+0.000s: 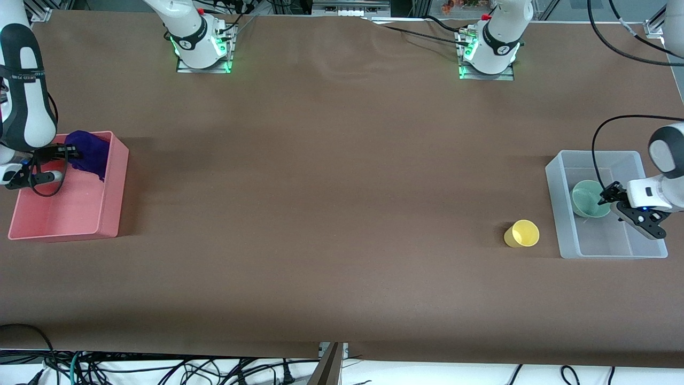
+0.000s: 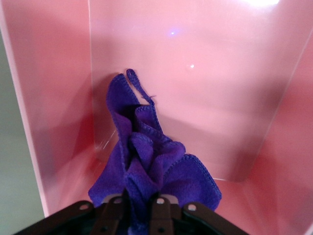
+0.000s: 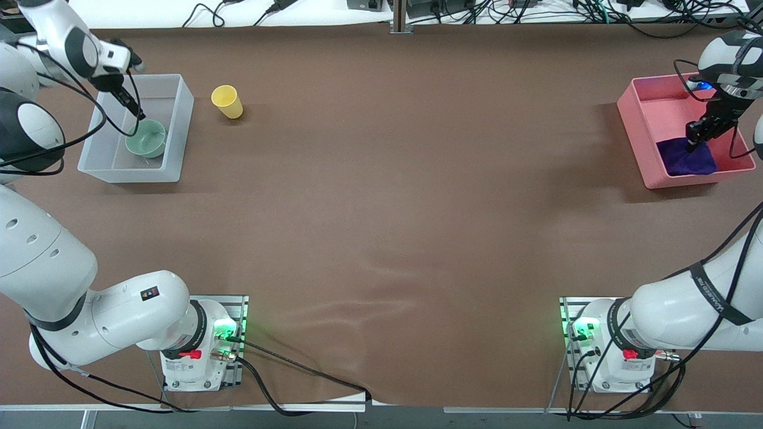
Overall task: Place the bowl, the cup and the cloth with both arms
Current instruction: 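Drop the cloth into the pink bin while the left gripper lowers the bowl, then grasp the yellow cup with the left gripper while the right gripper withdraws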
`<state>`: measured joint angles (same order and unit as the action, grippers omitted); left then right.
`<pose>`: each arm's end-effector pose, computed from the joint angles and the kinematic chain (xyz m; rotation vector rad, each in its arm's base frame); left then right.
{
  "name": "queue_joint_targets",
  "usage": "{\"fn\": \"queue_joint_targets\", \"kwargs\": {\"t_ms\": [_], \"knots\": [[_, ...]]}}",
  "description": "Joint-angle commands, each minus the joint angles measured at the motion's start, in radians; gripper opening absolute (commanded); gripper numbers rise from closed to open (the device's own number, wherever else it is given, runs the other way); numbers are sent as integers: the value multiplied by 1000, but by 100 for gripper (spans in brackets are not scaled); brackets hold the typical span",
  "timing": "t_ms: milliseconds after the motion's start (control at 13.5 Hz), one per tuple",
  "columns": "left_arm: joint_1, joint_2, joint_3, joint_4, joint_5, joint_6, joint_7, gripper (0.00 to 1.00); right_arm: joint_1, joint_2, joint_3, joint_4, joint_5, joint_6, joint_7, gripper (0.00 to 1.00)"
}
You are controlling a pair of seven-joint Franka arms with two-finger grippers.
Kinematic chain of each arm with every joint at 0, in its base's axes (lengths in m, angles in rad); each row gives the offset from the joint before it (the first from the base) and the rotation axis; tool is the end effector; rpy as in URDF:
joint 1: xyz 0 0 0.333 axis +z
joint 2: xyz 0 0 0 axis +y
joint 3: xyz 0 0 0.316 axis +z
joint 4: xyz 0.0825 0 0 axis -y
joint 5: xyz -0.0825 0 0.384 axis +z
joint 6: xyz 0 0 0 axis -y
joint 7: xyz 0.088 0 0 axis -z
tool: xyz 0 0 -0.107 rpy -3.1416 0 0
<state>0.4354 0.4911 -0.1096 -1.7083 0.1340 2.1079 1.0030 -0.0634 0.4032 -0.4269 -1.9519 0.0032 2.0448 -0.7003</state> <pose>0.6201 0.2233 0.3008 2.9185 -1.1325 -0.1655 0.5184 -0.2681 0.2696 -3.0659 -0.3323 0.4959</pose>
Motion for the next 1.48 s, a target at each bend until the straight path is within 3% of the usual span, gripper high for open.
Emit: {"fn": "queue_joint_targets", "kwargs": {"t_ms": [0,222,444,667,815,889,1111,1185,1333,1407], "knots": [[-24,-8,-53,162,-57,-231,-108,100,1,-41,7,36,14,-6,-16,100],[-119,0,-55,184,-68,-244,-338,100,2,-102,34,152,47,-119,-8,100],[-178,64,-53,184,-122,-160,-512,100,4,-141,120,312,55,-315,1,100],[-179,165,-51,171,-88,99,-514,100,4,-213,223,392,49,-446,2,100],[-182,201,-53,171,-100,113,-514,96,4,-253,284,404,47,-492,24,100],[-185,213,-55,171,-103,115,-514,91,4,-265,310,404,41,-501,100,100],[-187,213,-70,170,-105,110,-512,91,10,-273,364,419,-5,-525,321,100],[-187,215,-76,167,-105,109,-503,84,11,-276,369,429,-20,-515,329,100],[-188,236,-78,165,-103,112,-500,37,10,-282,361,474,-29,-511,329,100],[-193,244,-78,165,-105,112,-501,23,10,-302,358,479,-31,-502,322,100]]}}
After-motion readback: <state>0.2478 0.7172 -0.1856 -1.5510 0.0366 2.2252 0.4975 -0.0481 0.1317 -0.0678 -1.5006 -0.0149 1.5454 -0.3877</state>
